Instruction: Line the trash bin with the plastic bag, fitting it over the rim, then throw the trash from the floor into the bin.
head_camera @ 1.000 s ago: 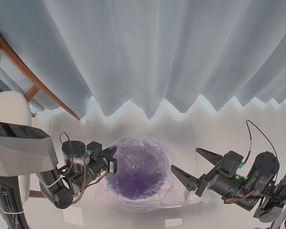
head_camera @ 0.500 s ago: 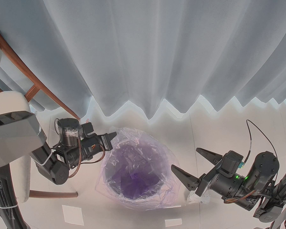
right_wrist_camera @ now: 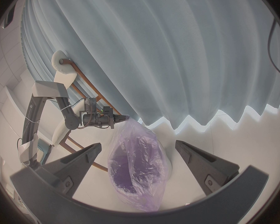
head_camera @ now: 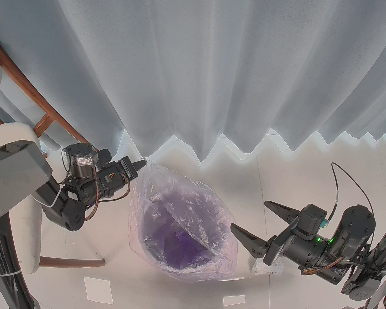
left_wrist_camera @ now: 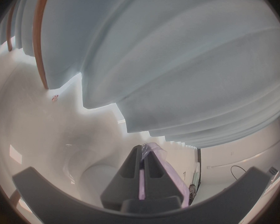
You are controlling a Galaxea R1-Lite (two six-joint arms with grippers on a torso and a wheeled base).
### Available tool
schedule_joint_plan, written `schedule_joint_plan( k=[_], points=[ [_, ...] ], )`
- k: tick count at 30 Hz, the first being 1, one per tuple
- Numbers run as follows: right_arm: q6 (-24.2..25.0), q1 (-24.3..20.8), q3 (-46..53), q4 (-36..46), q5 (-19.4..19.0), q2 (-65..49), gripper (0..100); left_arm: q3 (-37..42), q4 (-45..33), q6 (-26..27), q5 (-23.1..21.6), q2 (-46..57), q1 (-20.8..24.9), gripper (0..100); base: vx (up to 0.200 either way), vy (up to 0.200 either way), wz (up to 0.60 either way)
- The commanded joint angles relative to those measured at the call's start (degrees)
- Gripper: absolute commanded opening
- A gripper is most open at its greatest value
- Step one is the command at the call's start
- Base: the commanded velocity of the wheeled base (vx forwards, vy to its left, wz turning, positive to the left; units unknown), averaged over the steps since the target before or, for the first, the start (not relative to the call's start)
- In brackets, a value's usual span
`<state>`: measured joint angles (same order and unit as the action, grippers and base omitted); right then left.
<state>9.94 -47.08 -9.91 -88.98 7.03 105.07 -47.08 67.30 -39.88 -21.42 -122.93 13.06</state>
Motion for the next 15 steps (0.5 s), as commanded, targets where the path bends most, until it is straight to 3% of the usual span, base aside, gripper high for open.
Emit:
schedule_joint_plan(
  k=[1, 15],
  points=[
    [0.0, 0.0, 0.1, -0.9, 0.0, 0.6, 100, -1.9, 0.7, -1.2, 0.1, -5.7, -0.8, 0, 0.000, 0.000, 0.00],
    [-0.1, -0.2, 0.1, -0.9, 0.0, 0.6, 100, -2.7, 0.6, -0.8, 1.0, -7.1, 0.0, 0, 0.000, 0.000, 0.00]
  ],
)
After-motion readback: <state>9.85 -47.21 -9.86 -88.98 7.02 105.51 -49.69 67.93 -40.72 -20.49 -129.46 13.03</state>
